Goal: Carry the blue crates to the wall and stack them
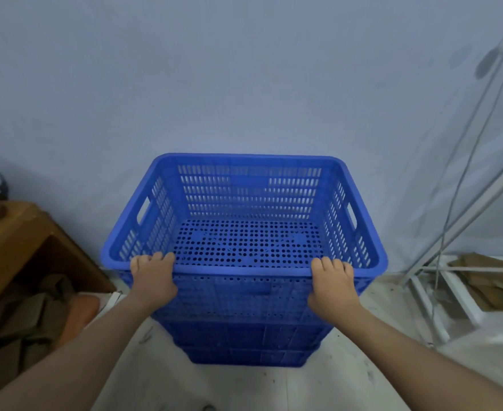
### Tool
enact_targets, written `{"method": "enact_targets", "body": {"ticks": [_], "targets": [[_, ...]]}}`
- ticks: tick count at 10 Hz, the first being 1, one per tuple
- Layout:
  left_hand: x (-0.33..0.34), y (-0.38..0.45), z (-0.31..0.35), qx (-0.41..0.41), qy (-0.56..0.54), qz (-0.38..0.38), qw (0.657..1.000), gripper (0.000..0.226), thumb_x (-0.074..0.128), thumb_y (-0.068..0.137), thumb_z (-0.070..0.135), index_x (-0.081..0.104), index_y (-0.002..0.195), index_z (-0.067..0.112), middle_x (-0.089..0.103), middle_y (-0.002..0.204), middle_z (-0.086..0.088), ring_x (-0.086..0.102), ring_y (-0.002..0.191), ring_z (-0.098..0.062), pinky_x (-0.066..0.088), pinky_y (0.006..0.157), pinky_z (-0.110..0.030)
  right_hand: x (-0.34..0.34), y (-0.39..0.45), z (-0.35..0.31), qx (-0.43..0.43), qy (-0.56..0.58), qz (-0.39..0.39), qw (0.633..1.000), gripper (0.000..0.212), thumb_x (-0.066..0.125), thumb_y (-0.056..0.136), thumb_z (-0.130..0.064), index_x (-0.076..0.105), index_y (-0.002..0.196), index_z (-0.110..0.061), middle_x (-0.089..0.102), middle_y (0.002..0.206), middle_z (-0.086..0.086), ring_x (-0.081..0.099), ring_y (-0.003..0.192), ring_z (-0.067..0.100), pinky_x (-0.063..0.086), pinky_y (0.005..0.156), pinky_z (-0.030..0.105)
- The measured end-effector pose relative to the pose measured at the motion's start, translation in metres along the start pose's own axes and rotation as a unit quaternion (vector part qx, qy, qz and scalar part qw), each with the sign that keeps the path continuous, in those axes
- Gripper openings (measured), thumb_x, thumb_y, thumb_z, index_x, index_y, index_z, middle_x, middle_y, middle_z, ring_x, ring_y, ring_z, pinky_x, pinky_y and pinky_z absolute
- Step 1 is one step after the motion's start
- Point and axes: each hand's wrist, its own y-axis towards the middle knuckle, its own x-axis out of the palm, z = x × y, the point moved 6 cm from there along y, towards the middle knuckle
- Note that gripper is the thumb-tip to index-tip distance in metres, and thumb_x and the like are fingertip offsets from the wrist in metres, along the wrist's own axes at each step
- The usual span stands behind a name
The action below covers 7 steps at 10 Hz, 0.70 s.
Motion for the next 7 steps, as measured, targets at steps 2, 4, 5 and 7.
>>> {"method": "enact_targets", "body": {"ticks": [2,4,5,7], "targets": [[-0.009,0.0,0.006,-0.008,0.006,-0.007,1.0,0.03,0.058,0.078,0.028,0.042,0.102,0.021,0.039,0.094,-0.001,0.048,0.107,-0.03,0.029,0.101,-0.043,0.001,0.001,0.001,0.007,0.014,0.0,1.0,0.028,0.056,0.079,-0.024,0.048,0.103,-0.014,0.044,0.095,0.003,0.048,0.098,0.031,0.033,0.099,0.044],[-0.012,0.006,0.007,-0.004,0.004,-0.026,1.0,0.031,0.056,0.078,0.026,0.038,0.103,0.02,0.036,0.095,-0.003,0.045,0.106,-0.031,0.028,0.101,-0.044,-0.001,0.005,-0.002,0.009,0.004,-0.003,1.0,0.032,0.052,0.082,-0.03,0.046,0.109,-0.015,0.048,0.103,0.004,0.046,0.103,0.03,0.03,0.103,0.044],[-0.012,0.008,0.006,0.004,-0.024,-0.039,0.999,0.035,0.06,0.074,0.033,0.042,0.103,0.026,0.041,0.102,-0.001,0.044,0.105,-0.027,0.027,0.1,-0.041,-0.007,0.005,0.0,0.012,0.003,0.0,1.0,0.039,0.05,0.084,-0.035,0.045,0.117,-0.015,0.048,0.114,0.005,0.044,0.11,0.03,0.027,0.106,0.043],[-0.018,-0.034,0.003,-0.026,-0.259,0.042,0.965,0.077,0.068,0.079,0.03,0.032,0.146,0.019,0.018,0.159,-0.008,0.019,0.146,-0.03,0.019,0.119,-0.045,-0.03,-0.023,0.039,0.072,0.255,0.063,0.962,0.052,0.062,0.084,-0.017,0.047,0.134,-0.016,0.034,0.151,0.011,0.031,0.14,0.03,0.025,0.114,0.04]]}}
